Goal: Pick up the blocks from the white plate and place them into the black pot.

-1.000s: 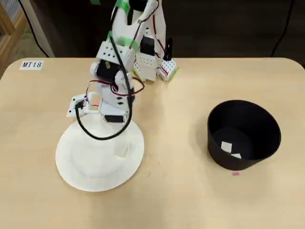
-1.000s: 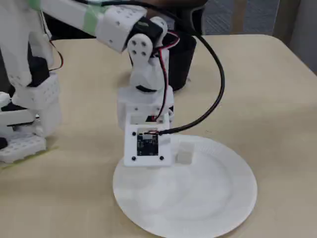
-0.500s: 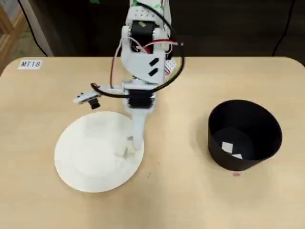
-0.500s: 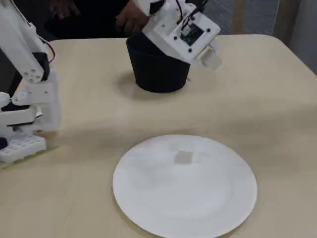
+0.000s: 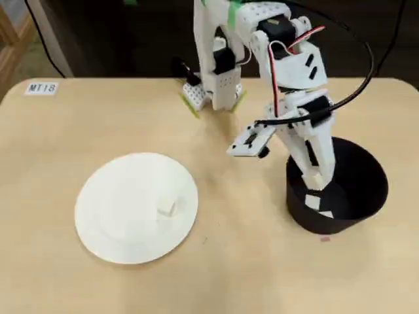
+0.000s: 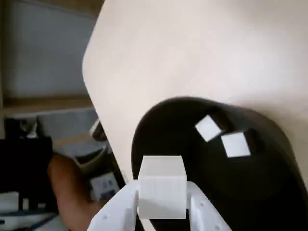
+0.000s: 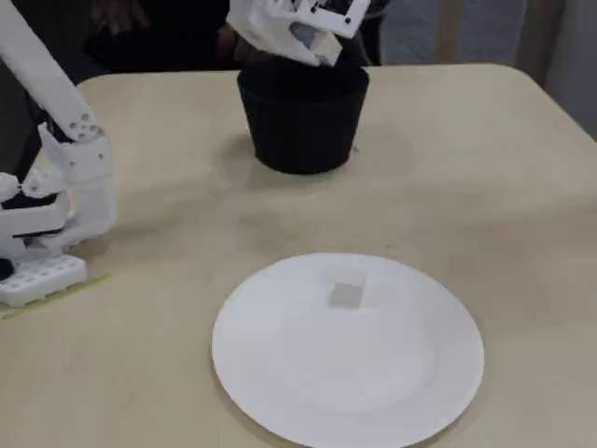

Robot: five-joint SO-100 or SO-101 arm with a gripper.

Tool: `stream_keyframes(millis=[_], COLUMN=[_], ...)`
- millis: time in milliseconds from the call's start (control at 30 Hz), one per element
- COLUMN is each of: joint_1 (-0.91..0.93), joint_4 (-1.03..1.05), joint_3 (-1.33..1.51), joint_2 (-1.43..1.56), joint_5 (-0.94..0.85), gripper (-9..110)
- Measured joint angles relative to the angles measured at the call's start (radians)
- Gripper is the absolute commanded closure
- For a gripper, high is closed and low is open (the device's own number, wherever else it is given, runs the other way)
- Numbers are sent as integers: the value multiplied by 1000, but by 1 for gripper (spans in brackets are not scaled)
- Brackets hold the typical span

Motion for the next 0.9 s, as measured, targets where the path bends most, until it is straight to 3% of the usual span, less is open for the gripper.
stream_keyframes(millis=[167,300,467,567,700,900], joint_1=[-81,-103,-100,-86,-32,219], joint_4=[-14,-57,-91,-94,-97,-98], joint_3=[38,110,143,143,143,146], joint_2=[0,0,21,26,55,190], joint_5=[-12,-6,-31,-40,-23,41], gripper=[104,77,71,74,104,104])
